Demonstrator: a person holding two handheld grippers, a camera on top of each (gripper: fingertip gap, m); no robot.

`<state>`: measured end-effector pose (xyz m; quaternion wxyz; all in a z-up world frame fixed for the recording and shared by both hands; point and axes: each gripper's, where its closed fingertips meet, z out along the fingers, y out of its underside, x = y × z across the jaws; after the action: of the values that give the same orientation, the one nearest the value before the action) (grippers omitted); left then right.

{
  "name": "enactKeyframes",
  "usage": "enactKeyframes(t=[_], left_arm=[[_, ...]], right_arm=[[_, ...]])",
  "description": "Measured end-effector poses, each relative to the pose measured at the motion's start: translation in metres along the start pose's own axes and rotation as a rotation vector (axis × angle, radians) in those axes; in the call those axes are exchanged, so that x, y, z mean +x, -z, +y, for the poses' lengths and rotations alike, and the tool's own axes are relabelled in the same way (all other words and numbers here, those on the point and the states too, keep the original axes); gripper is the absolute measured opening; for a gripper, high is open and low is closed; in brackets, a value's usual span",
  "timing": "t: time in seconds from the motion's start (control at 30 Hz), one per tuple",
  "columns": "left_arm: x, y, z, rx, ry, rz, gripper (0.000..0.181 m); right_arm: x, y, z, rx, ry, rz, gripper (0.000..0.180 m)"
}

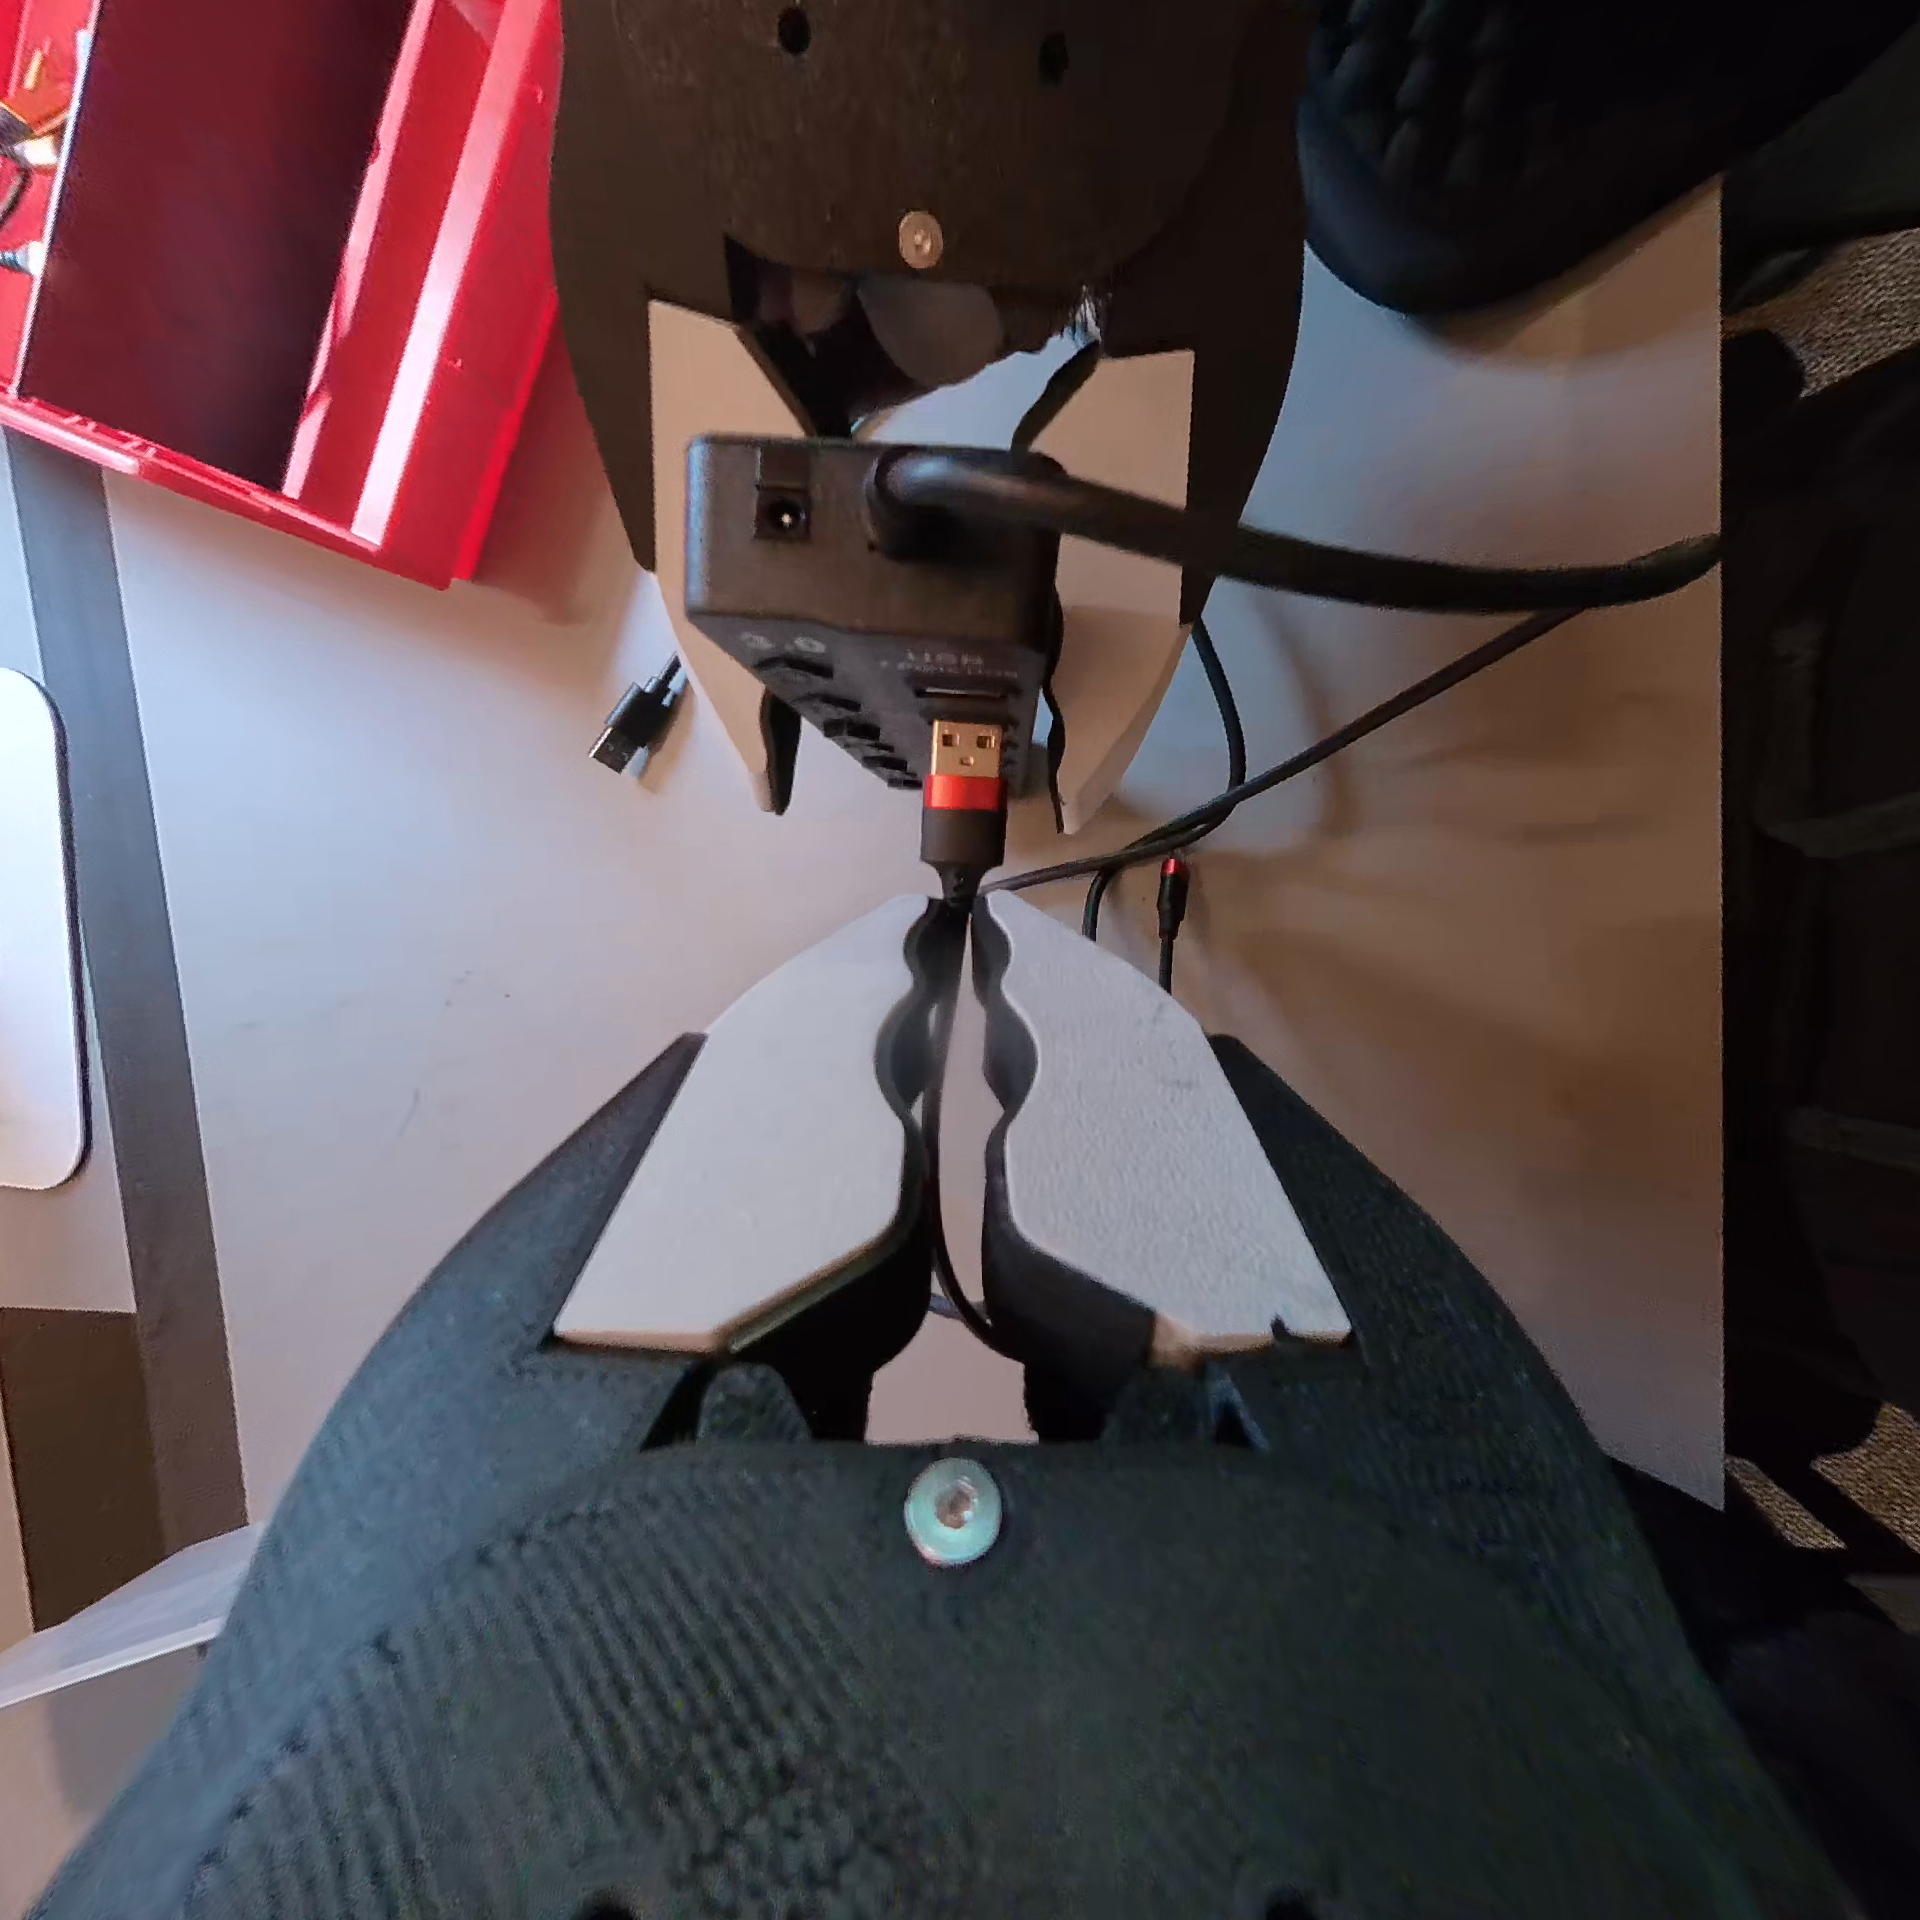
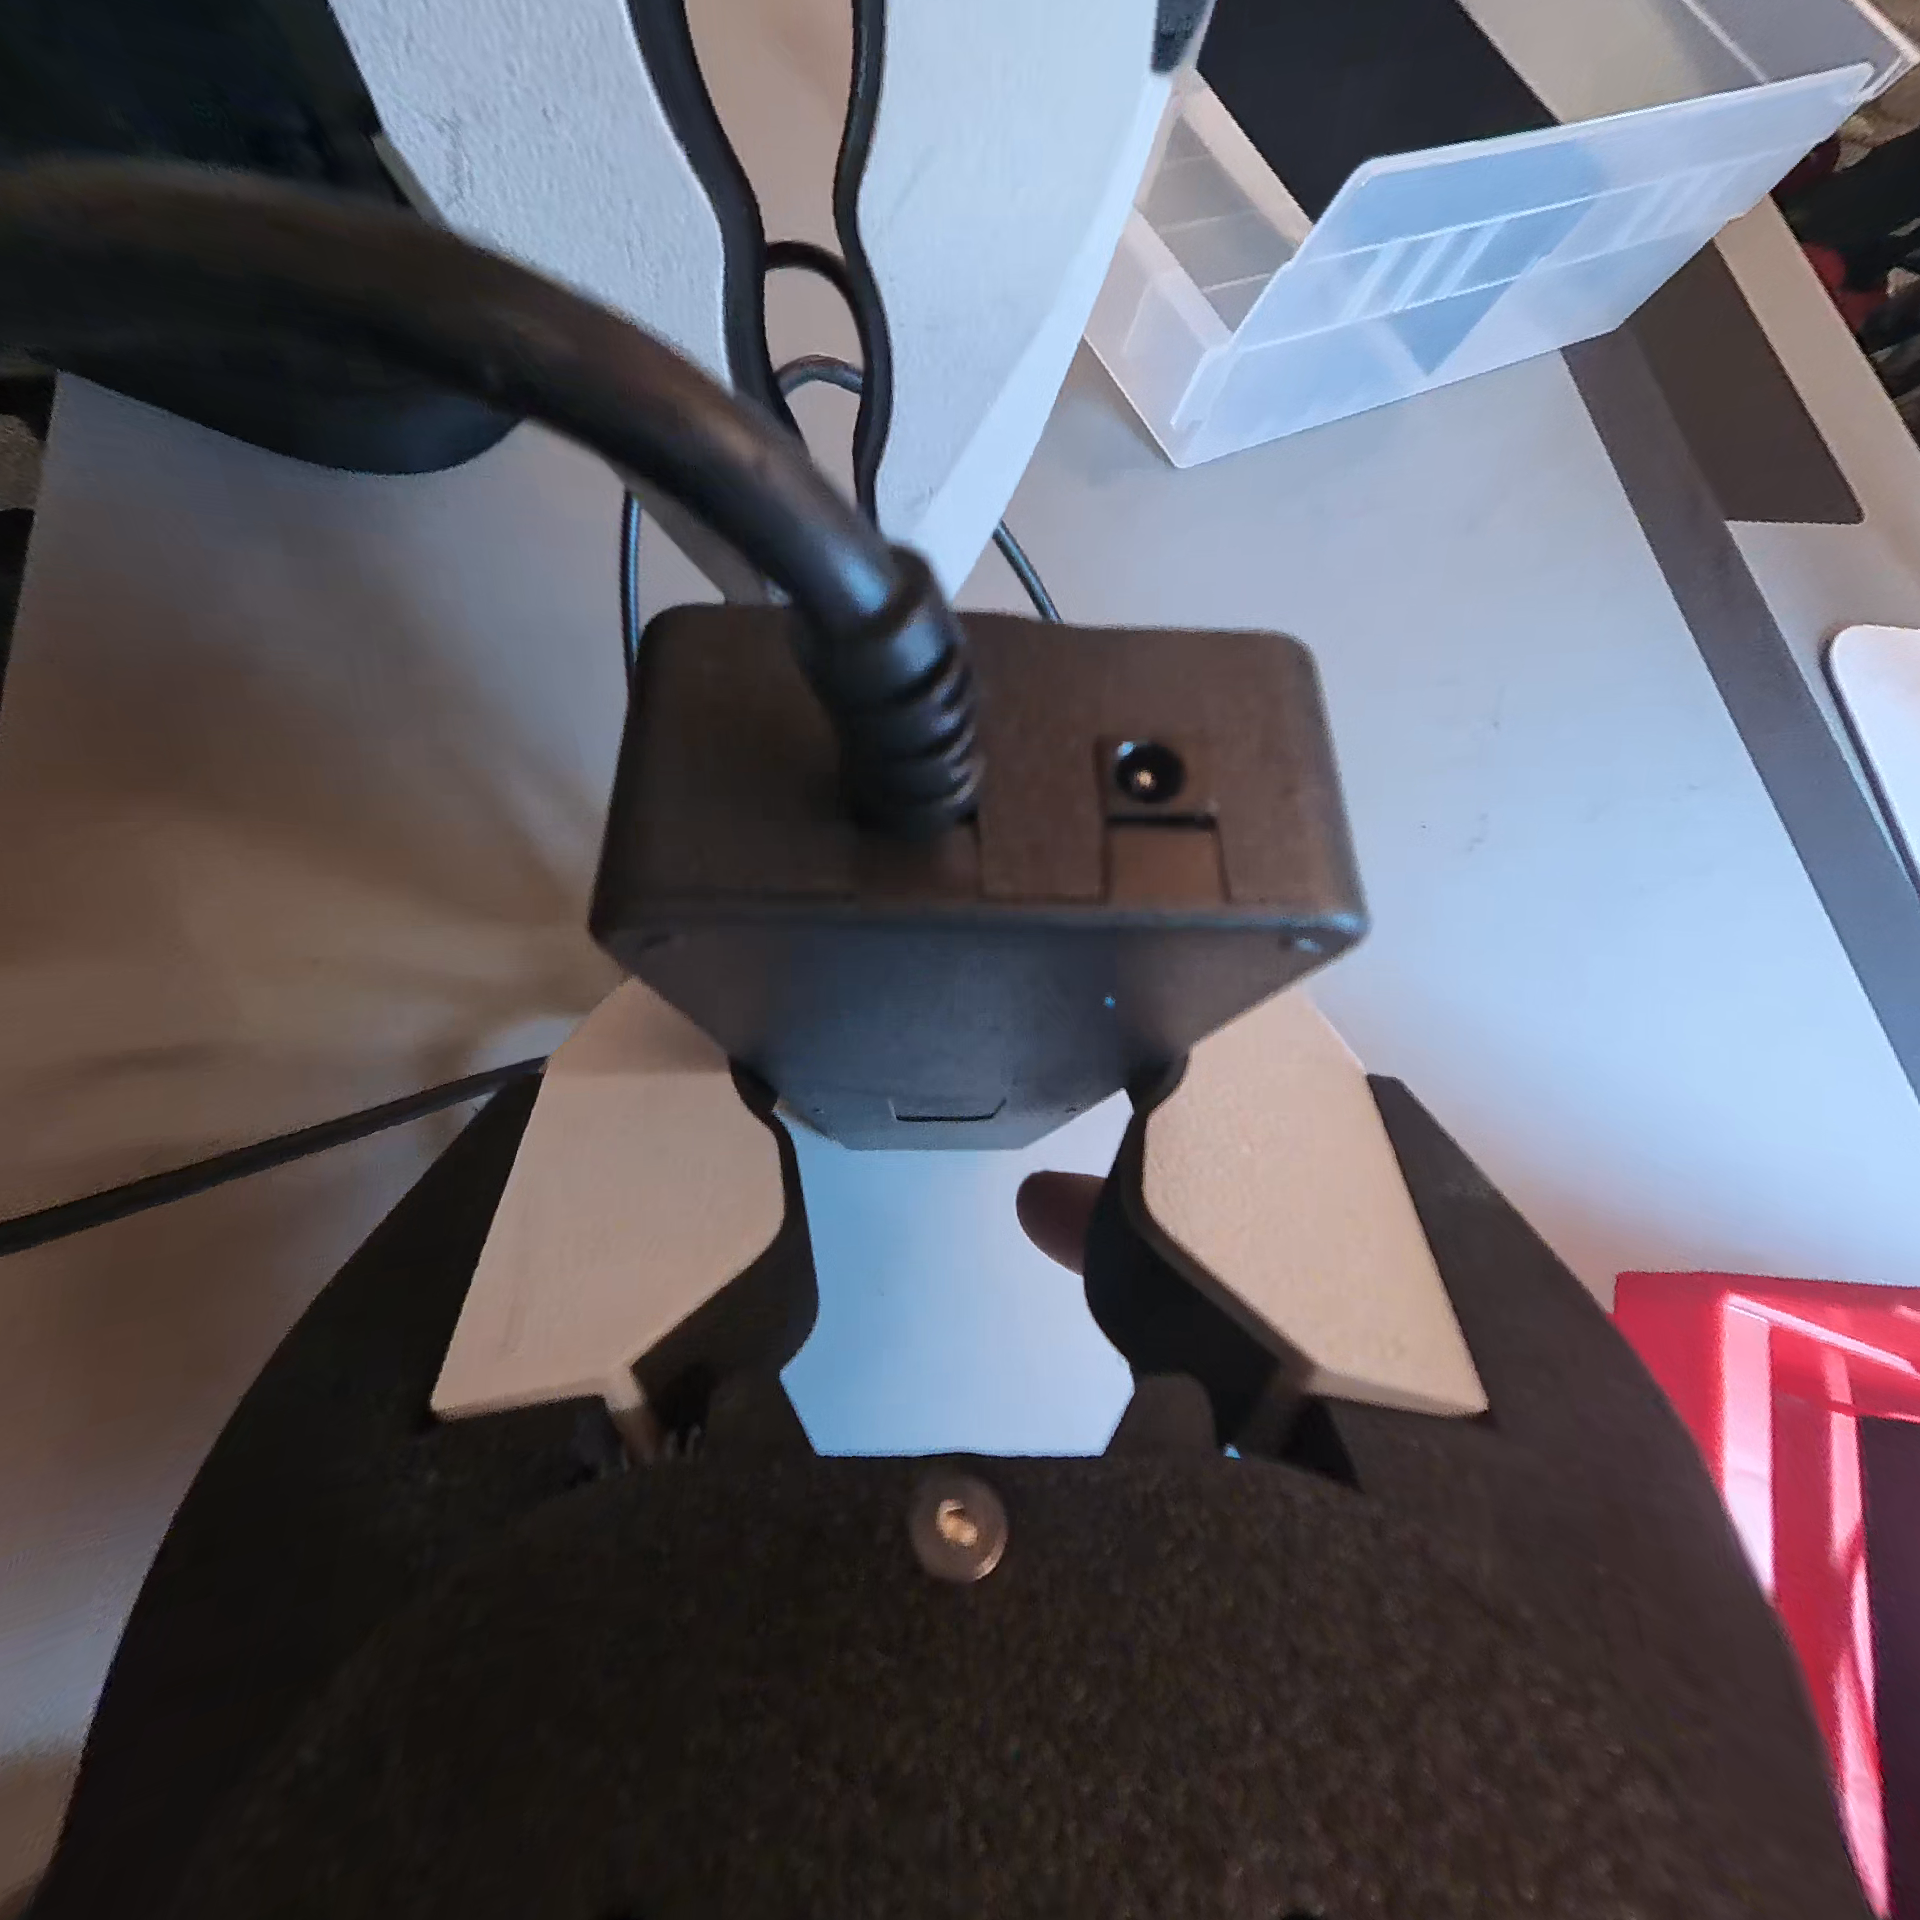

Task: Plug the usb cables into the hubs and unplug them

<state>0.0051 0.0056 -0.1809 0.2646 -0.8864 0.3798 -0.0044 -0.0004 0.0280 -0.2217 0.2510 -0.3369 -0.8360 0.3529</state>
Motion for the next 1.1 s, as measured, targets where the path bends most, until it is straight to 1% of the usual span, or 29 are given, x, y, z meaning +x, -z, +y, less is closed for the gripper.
enactKeyframes(t=[0.07, 0.27, 0.33, 0.43, 0.67, 1.0, 1.07, 1.1], left_arm=[[-0.001, -0.001, 0.004, -0.027, -0.003, -0.009, 0.003], [0.001, 0.003, -0.004, 0.05, 0.0, 0.01, 0.004], [0.002, 0.002, -0.01, 0.118, 0.031, 0.048, 0.004], [0.003, 0.0, -0.01, 0.149, 0.042, 0.083, 0.005], [0.006, 0.0, -0.017, 0.257, 0.072, 0.169, 0.004], [0.004, -0.001, -0.023, 0.322, 0.076, 0.158, 0.005], [0.004, 0.011, -0.033, 0.417, 0.08, 0.187, 0.009], [0.005, 0.024, -0.043, 0.503, 0.095, 0.216, 0.012]], right_arm=[[-0.001, 0.0, -0.001, -0.002, 0.003, -0.005, 0.064], [-0.001, -0.001, 0.0, -0.023, 0.002, 0.0, 0.064], [0.0, 0.0, -0.003, -0.006, -0.01, 0.006, 0.064], [-0.001, -0.002, 0.001, -0.027, 0.002, 0.008, 0.064], [-0.004, -0.001, 0.0, 0.021, -0.008, -0.027, 0.064], [-0.004, 0.0, -0.001, 0.088, -0.055, -0.042, 0.064], [-0.006, 0.002, -0.013, 0.153, -0.075, -0.063, 0.064], [-0.008, 0.004, -0.021, 0.189, -0.08, -0.078, 0.064]])
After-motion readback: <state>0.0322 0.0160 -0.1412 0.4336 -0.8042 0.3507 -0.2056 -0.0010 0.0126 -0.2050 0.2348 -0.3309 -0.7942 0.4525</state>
